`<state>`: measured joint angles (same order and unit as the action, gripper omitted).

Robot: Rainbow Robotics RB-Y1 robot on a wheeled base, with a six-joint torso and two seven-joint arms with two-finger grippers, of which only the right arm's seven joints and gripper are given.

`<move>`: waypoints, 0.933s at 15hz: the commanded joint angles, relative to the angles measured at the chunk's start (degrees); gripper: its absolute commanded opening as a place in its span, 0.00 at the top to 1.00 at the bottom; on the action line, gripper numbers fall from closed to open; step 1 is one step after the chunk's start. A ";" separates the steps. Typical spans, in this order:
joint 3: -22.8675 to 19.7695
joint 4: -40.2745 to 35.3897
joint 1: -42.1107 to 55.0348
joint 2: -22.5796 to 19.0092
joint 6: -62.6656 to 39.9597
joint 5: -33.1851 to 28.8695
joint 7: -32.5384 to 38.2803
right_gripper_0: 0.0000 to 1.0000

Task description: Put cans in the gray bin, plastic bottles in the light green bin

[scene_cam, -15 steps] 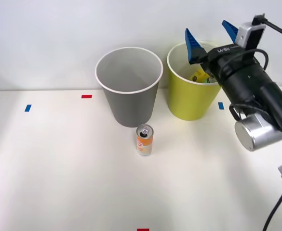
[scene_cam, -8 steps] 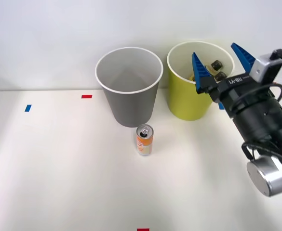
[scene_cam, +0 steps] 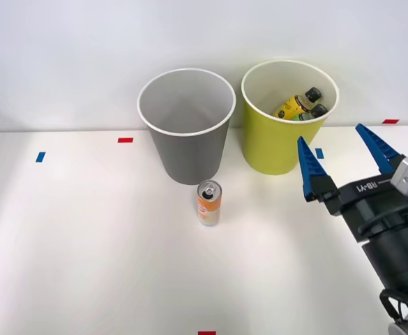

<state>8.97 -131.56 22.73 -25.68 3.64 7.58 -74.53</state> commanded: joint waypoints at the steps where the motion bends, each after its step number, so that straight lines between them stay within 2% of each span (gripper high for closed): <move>1: -0.01 -0.10 5.31 0.45 2.78 0.07 0.17 0.00; 3: 0.17 -0.10 7.15 1.42 2.78 0.07 0.17 0.00; 8: 1.14 -0.10 12.87 8.45 2.78 -1.08 -0.97 0.00; 14: 0.87 0.08 16.03 9.42 2.60 -1.52 -0.80 0.00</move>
<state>9.98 -131.52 38.16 -16.48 6.35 6.25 -75.58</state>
